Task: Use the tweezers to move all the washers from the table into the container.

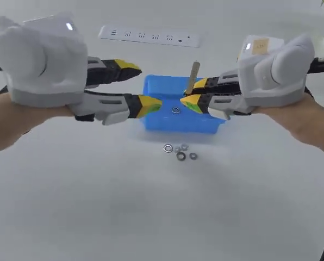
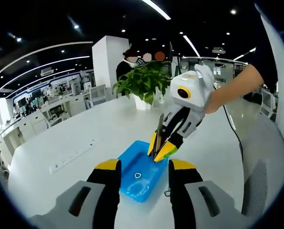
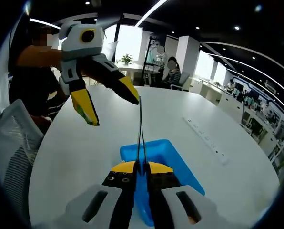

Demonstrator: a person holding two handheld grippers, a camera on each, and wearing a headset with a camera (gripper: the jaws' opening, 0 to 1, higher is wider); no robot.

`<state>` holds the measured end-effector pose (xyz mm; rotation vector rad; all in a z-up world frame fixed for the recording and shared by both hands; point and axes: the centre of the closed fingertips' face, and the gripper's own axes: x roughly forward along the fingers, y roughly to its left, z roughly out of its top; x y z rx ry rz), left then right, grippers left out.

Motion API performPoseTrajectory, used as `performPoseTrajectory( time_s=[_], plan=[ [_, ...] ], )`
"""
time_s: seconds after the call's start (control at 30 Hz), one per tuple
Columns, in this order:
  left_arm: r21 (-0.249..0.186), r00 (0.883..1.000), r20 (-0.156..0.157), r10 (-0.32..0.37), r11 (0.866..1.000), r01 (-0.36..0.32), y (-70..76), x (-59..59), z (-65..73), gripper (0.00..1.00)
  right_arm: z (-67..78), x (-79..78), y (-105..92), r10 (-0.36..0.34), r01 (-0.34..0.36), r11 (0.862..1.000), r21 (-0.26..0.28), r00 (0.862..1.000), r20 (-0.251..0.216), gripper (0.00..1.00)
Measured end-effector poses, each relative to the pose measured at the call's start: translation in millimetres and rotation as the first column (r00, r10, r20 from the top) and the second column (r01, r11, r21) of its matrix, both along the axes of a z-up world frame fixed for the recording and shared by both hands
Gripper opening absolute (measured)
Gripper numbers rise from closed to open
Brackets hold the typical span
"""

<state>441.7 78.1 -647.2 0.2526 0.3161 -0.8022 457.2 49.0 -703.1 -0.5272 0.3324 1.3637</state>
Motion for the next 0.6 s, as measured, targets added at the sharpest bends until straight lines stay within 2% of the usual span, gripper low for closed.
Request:
performPoseTrajectory(
  time_s=[0.13, 0.17, 0.23, 0.33, 0.37, 0.47, 0.6],
  plan=[
    [-0.013, 0.996, 0.015, -0.092, 0.996, 0.092, -25.1, 8.6, 10.4, 0.38, 0.7, 1.8, 2.5, 0.009, -0.009, 1.0, -0.003, 1.0, 0.006, 0.09],
    [-0.006, 0.994, 0.018, -0.107, 0.994, 0.107, -28.4, 10.7, 10.7, 0.36, 1.0, 3.3, 3.5, 0.008, -0.008, 1.0, -0.001, 1.0, 0.005, 0.09],
    [-0.007, 0.989, 0.011, -0.149, 0.989, 0.149, -38.2, 13.6, 10.9, 0.35, 1.3, 5.1, 4.6, 0.008, -0.008, 1.0, -0.001, 1.0, 0.008, 0.09],
    [0.001, 0.981, -0.007, -0.193, 0.981, 0.193, -55.6, 9.9, 9.4, 0.36, 0.8, 6.8, 5.9, 0.013, -0.013, 1.0, -0.004, 1.0, 0.011, 0.09],
    [0.006, 0.981, -0.005, -0.196, 0.98, 0.196, -57.4, 11.0, 9.4, 0.36, 0.6, 6.6, 6.3, 0.016, -0.015, 1.0, -0.004, 1.0, 0.009, 0.09],
    [0.01, 0.977, -0.004, -0.211, 0.977, 0.211, -58.7, 11.3, 10.5, 0.26, -0.8, 6.1, 6.4, 0.025, -0.024, 1.0, -0.012, 1.0, 0.013, 0.09],
    [0.011, 0.972, 0.004, -0.235, 0.972, 0.235, -60.7, 10.1, 14.5, 0.21, -3.0, 5.1, 5.7, 0.031, -0.031, 0.999, -0.019, 0.999, 0.012, 0.09]
  ],
)
